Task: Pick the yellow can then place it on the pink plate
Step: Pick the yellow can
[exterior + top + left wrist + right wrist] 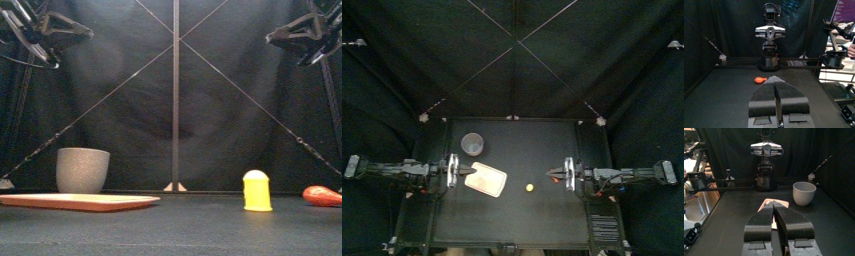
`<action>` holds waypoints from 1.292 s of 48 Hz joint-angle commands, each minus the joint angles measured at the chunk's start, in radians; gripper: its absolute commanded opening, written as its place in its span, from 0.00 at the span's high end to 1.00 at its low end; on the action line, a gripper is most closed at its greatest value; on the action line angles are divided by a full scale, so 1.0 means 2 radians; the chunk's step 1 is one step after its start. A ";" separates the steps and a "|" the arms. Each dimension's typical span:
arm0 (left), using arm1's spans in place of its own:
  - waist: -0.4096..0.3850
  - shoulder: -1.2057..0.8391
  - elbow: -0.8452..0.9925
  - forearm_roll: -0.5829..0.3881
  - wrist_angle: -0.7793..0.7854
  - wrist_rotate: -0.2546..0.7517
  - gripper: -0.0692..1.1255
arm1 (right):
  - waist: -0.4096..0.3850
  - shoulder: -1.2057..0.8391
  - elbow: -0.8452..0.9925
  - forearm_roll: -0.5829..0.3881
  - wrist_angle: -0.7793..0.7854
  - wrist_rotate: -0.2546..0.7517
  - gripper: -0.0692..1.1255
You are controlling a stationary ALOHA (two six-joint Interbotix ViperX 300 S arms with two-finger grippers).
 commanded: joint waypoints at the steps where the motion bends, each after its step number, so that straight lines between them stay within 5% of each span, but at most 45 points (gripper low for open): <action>1: 0.004 0.008 -0.003 0.001 0.003 0.001 0.93 | -0.001 0.021 -0.002 0.001 -0.002 0.005 0.96; 24: 0.012 0.008 0.008 -0.002 0.004 0.000 0.93 | 0.008 0.222 -0.036 0.047 0.000 0.017 0.92; 30: 0.014 0.008 0.008 -0.002 0.005 0.001 0.93 | 0.012 0.249 -0.048 0.054 -0.005 0.017 0.77; 38: 0.014 0.008 0.008 -0.002 0.005 0.000 0.93 | 0.008 0.265 -0.056 0.081 -0.011 0.018 0.39; 46: 0.015 0.008 0.009 -0.002 0.004 0.000 0.93 | 0.003 0.272 -0.057 0.111 -0.011 0.017 0.14; 62: 0.028 0.008 0.011 -0.001 0.005 0.001 0.93 | 0.005 0.325 -0.058 0.101 0.002 0.014 0.13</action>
